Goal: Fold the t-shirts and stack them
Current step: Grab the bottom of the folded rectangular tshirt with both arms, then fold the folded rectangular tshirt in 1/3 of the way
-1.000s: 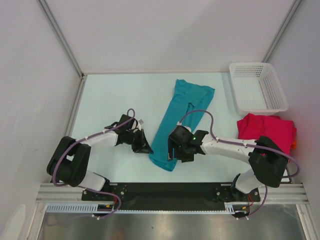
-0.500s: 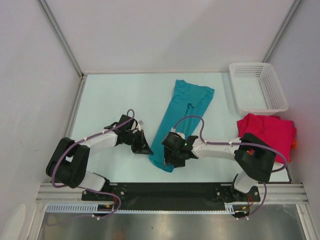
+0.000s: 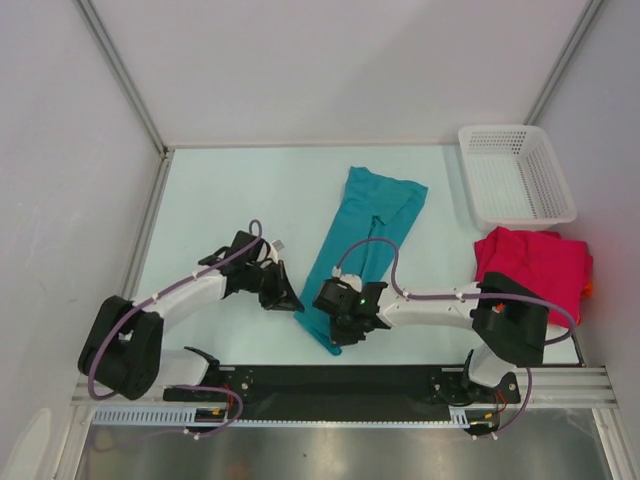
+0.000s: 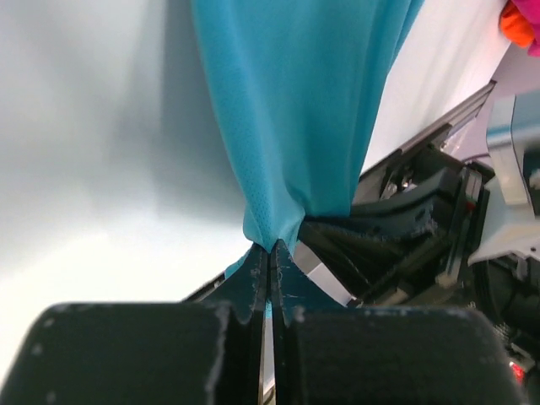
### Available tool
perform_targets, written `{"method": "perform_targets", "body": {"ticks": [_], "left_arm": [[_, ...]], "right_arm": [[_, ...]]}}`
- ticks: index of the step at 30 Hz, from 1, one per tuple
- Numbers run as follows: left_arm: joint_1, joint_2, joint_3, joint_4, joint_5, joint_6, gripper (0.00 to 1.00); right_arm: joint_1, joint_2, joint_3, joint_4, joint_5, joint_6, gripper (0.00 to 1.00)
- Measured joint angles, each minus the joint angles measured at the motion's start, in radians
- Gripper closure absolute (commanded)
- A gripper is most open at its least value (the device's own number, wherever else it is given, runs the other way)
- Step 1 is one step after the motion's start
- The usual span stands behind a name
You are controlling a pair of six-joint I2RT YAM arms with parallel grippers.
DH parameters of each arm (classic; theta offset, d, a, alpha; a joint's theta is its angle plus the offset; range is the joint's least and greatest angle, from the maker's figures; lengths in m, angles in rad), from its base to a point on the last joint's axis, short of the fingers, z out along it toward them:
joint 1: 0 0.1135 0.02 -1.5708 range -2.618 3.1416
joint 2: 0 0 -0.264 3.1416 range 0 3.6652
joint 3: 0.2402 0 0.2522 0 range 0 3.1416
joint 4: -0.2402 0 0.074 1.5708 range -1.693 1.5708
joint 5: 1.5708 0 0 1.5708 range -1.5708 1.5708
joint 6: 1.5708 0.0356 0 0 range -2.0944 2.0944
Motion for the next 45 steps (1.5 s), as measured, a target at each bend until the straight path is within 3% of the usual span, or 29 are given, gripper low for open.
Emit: {"method": "perform_targets", "body": {"ticks": [7,11,17,25,30,39,42,43,44,45], "left_arm": [[-0.004,-0.201,-0.001,-0.132,0.004,0.015,0.99],[-0.004,-0.197,0.029,-0.155,0.005,0.015,0.97],[-0.003,0.031,0.167,-0.129,0.018,0.024,0.97],[-0.004,0.406,0.519,-0.098,0.04,0.05,0.96],[-0.005,0.592,0.721,-0.12,0.051,0.062,0.95],[-0.002,0.734,0.861,-0.158,0.051,0.069,0.9],[0.001,0.752,0.888,-0.161,0.052,0.069,0.79],[0.003,0.754,0.894,-0.162,0.052,0.069,0.63],[0.005,0.756,0.899,-0.162,0.052,0.072,0.51],[0.009,0.756,0.903,-0.161,0.053,0.077,0.38]], "right_arm": [[0.137,-0.092,0.122,-0.187,0.054,0.066,1.0],[0.127,-0.13,0.154,-0.253,0.089,0.071,1.0],[-0.079,-0.14,0.133,-0.281,0.12,-0.004,1.0],[-0.338,-0.076,0.141,-0.215,0.134,-0.156,1.0],[-0.425,0.039,0.192,-0.189,0.139,-0.235,1.0],[-0.52,0.134,0.28,-0.188,0.159,-0.333,1.0],[-0.556,0.146,0.31,-0.191,0.164,-0.357,0.97],[-0.567,0.152,0.321,-0.193,0.166,-0.369,0.94],[-0.577,0.158,0.331,-0.198,0.168,-0.377,0.77],[-0.584,0.165,0.341,-0.207,0.172,-0.385,0.69]]}}
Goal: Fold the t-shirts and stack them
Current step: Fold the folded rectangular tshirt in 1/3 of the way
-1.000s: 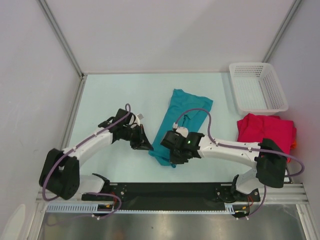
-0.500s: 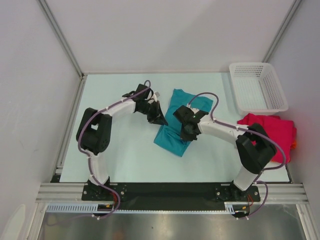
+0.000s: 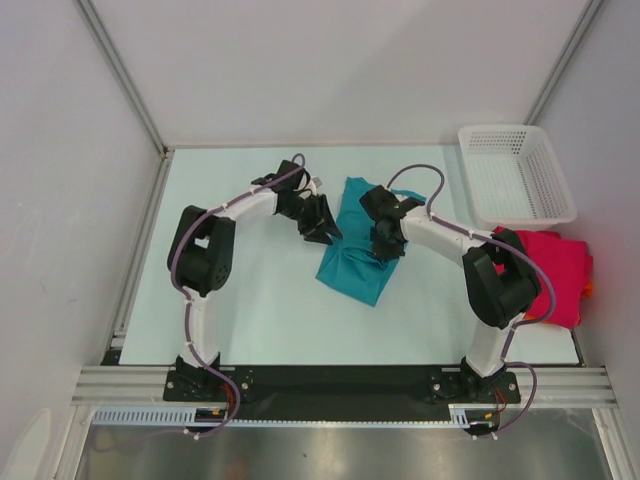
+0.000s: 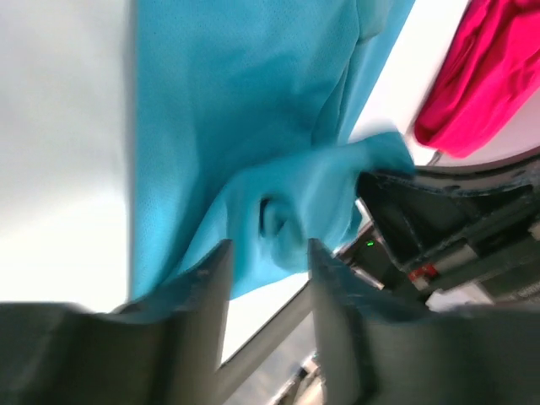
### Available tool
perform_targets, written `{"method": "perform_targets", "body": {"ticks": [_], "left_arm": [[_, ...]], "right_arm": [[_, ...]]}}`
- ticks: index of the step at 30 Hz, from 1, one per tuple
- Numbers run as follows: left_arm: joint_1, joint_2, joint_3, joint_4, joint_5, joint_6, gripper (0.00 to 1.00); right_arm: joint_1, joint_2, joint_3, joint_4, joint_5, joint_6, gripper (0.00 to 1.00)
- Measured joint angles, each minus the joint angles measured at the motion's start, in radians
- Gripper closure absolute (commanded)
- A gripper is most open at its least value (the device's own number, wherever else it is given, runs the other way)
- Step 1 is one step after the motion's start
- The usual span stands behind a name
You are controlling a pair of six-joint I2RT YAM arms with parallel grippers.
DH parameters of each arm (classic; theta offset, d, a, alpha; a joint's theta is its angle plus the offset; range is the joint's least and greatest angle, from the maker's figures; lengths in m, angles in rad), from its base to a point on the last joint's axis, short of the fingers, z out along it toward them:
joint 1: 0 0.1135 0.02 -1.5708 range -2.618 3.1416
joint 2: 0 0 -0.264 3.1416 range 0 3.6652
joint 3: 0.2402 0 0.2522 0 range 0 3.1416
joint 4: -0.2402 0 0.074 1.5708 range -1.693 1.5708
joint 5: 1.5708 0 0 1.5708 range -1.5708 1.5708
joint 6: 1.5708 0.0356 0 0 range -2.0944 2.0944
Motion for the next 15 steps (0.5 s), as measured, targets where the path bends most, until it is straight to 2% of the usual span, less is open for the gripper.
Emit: {"method": "perform_targets", "body": {"ticks": [1,2,5,10,15], "left_arm": [[0.005,0.0,0.003,-0.002,0.002,-0.002,0.06],[0.009,0.0,0.003,-0.004,0.003,0.007,0.0],[0.021,0.0,0.004,-0.014,0.006,0.018,0.0],[0.028,-0.005,-0.012,-0.012,0.005,0.019,0.0],[0.028,-0.053,-0.12,0.003,0.005,0.025,0.01]], "right_arm": [[-0.007,0.007,0.01,-0.009,0.005,-0.015,0.66],[-0.012,0.014,0.017,-0.014,0.009,-0.015,0.6],[-0.019,0.034,0.033,-0.031,0.019,-0.036,0.52],[-0.011,0.036,0.034,-0.059,0.027,-0.05,0.51],[0.004,0.012,0.034,-0.093,0.052,-0.053,0.5]]}}
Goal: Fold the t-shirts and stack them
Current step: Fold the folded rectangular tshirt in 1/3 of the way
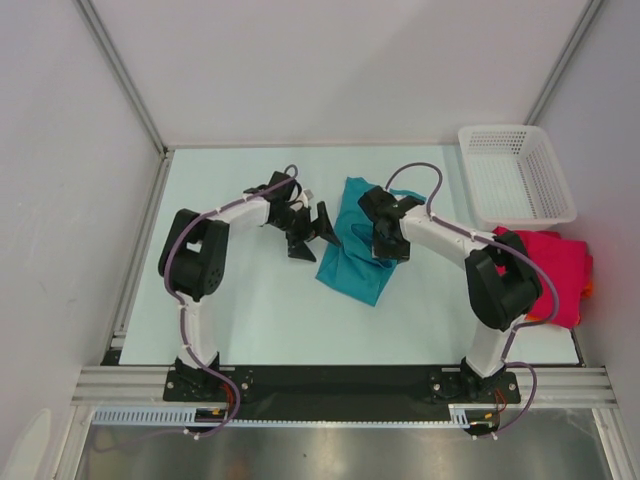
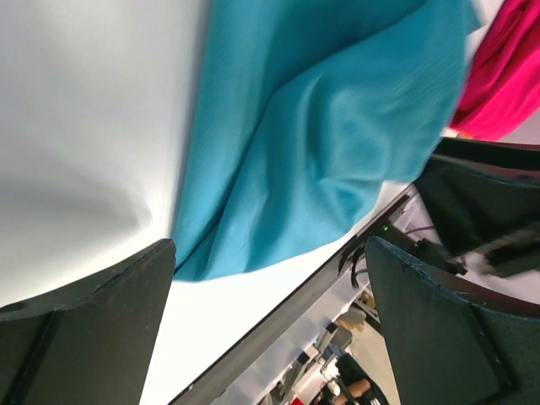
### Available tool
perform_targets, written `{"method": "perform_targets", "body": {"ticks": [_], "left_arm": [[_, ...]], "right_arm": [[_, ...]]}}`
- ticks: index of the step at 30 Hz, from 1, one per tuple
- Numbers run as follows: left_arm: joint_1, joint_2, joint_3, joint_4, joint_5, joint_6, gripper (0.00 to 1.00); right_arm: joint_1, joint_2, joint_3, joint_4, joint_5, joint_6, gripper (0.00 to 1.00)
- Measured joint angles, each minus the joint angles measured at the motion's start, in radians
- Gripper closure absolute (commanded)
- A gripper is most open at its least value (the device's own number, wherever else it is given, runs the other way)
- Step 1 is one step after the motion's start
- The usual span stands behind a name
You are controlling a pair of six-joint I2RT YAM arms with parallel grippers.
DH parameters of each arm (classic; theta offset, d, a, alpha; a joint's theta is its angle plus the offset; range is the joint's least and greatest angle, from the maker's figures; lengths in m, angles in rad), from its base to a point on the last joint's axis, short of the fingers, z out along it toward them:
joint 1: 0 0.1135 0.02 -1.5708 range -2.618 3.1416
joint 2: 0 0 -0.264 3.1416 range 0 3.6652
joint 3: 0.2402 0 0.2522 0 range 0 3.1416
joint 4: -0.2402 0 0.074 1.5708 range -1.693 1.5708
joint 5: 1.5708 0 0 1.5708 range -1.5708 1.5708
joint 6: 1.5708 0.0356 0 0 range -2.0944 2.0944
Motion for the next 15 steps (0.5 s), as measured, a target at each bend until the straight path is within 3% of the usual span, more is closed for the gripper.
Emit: {"method": "perform_targets", "body": {"ticks": [8,15], "left_arm": [[0.0,-0.058,-0.159,0.045,0.0,0.001,0.0],[0.0,-0.082,-0.204,0.081,0.001,0.0,0.0]], "right_arm": [[0.066,-0.152,0.053,-0.082,0.077,0.016,0.5],[0.138,-0.215,0.051,-0.095,0.086,0.051,0.51]]}}
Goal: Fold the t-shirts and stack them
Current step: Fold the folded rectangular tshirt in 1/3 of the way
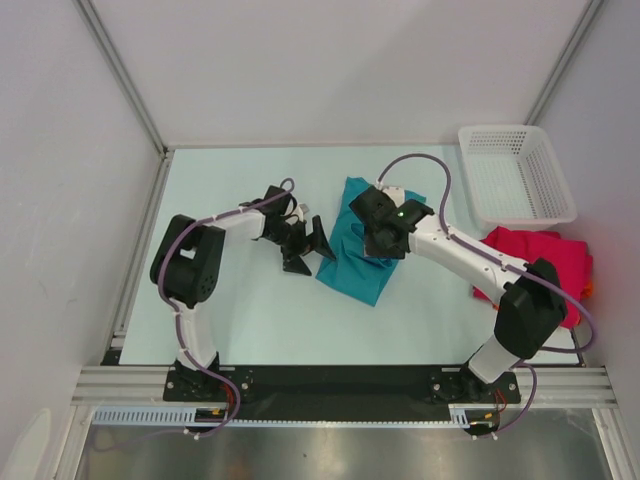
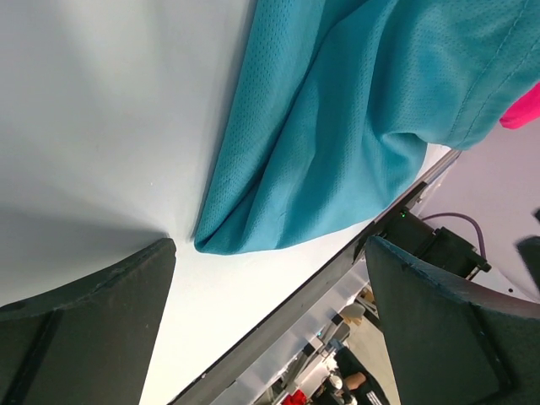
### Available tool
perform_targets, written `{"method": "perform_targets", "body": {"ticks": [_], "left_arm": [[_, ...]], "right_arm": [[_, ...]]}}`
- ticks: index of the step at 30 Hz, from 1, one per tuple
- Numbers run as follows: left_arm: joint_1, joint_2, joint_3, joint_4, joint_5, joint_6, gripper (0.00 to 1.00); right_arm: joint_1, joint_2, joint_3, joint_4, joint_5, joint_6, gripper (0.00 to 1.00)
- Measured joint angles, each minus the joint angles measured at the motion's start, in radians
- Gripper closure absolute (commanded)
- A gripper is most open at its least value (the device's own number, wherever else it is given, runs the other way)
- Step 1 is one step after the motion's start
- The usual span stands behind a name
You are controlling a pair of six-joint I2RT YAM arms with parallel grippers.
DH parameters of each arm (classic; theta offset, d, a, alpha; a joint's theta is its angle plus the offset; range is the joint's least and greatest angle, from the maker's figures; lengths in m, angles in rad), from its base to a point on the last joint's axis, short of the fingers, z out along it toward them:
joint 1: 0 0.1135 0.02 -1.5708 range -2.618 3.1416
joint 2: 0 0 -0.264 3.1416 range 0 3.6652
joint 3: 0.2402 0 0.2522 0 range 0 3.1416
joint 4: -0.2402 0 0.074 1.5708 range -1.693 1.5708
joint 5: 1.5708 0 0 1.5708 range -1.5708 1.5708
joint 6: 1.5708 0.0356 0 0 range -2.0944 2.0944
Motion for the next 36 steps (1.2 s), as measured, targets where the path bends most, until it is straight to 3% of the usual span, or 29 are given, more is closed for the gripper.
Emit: {"method": "perform_targets", "body": {"ticks": [14,29,36], "left_arm": [[0.0,-0.043,-0.047,0.028,0.0,0.0,0.0],[0.0,-0.05,-0.079,0.037,0.004,0.002,0.0],[0.0,-0.05,-0.079,0.037,0.007,0.003,0.0]], "right_arm": [[-0.023,0.199,-0.082,0.093,-0.032,0.009,0.52],[-0.225,0.422,0.221,0.12,0.006,-0.14,0.53],[-0.244,0.468,0.252,0.111,0.012,-0.17,0.53]]}}
